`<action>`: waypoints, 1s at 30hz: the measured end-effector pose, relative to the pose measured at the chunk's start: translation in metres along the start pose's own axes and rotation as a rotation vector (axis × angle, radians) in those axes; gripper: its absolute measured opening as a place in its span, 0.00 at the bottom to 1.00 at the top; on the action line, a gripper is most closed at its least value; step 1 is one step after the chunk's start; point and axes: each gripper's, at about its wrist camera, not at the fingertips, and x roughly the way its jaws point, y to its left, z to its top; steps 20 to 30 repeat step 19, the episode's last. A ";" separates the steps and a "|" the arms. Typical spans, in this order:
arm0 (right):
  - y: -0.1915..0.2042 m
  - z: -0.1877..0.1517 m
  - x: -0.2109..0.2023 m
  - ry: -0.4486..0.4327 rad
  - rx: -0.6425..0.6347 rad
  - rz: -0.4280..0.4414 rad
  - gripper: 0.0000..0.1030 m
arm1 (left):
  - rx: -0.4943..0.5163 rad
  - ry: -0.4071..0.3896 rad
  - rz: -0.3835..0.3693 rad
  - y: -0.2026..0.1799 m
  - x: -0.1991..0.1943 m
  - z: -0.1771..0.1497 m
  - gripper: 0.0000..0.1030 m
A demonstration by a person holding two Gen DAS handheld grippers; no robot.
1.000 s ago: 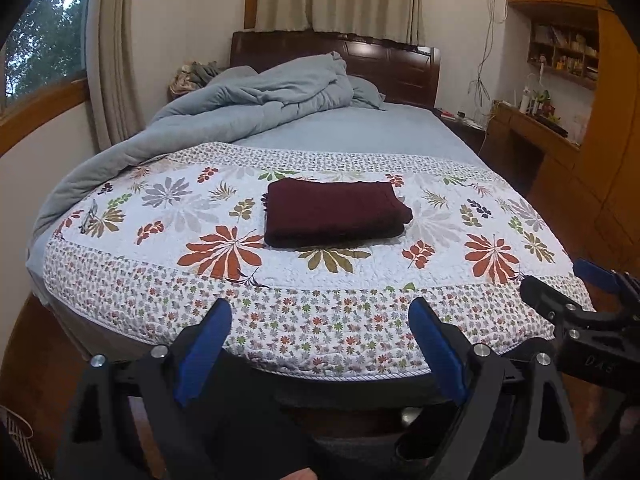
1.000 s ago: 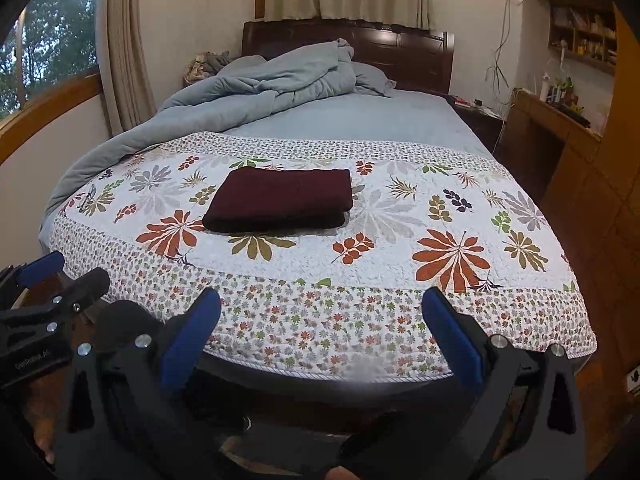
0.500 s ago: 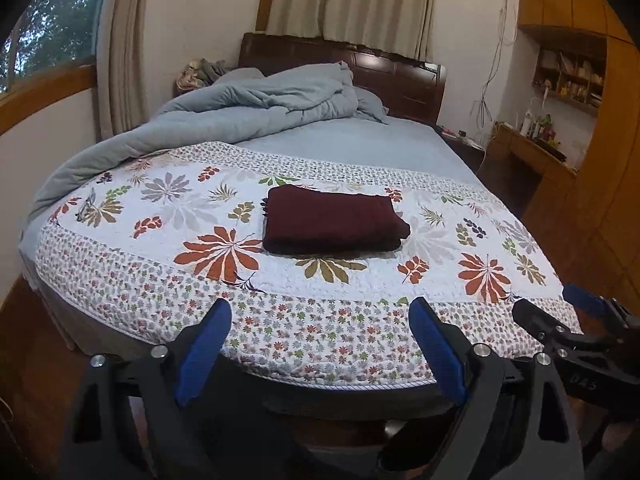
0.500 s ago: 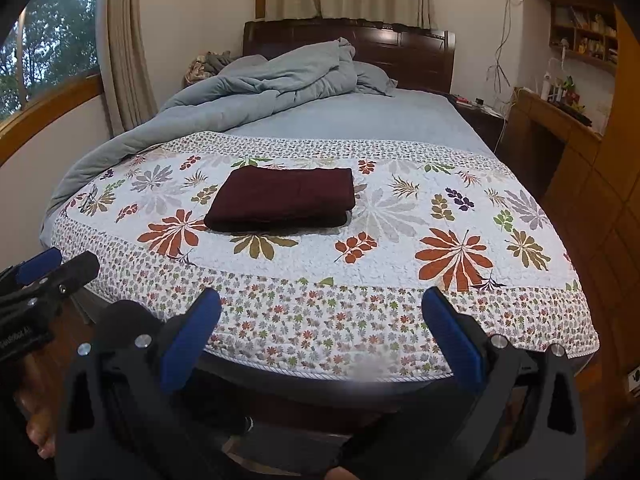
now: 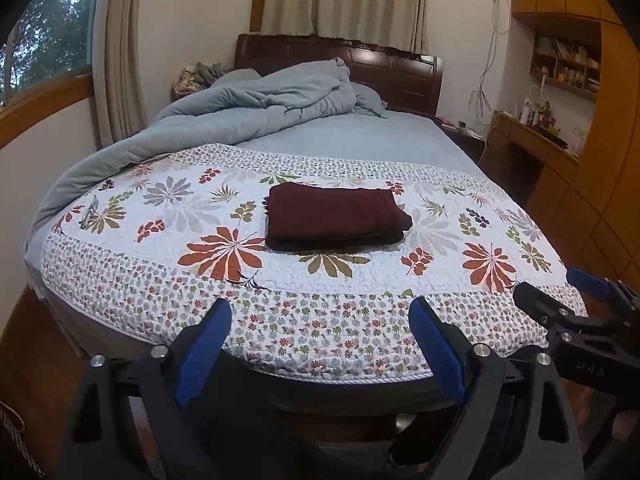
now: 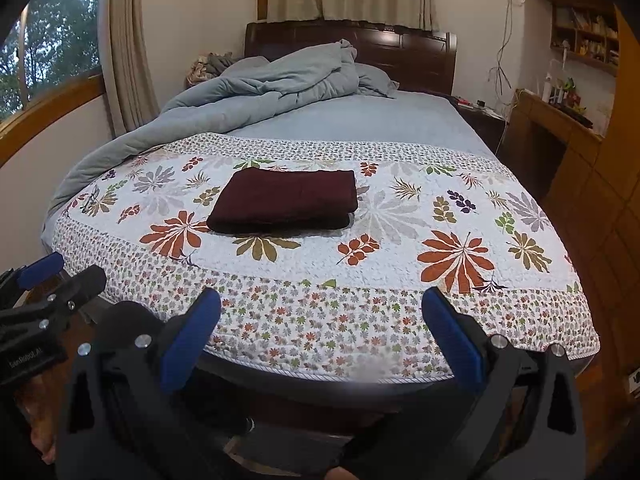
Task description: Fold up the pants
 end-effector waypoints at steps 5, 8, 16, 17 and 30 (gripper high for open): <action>0.001 0.001 0.000 -0.001 -0.001 -0.003 0.97 | 0.014 0.004 0.012 -0.003 0.001 -0.001 0.88; 0.001 0.001 0.000 -0.001 -0.001 -0.003 0.97 | 0.012 0.015 0.004 -0.002 0.003 -0.001 0.88; 0.001 0.001 0.000 -0.002 0.000 -0.004 0.97 | 0.007 0.032 0.007 -0.001 0.005 -0.001 0.88; 0.000 0.001 0.000 -0.002 -0.001 -0.005 0.97 | 0.006 0.033 0.007 -0.001 0.005 -0.001 0.88; 0.000 0.001 0.000 -0.003 -0.001 -0.004 0.97 | 0.004 0.033 0.006 -0.001 0.004 -0.001 0.88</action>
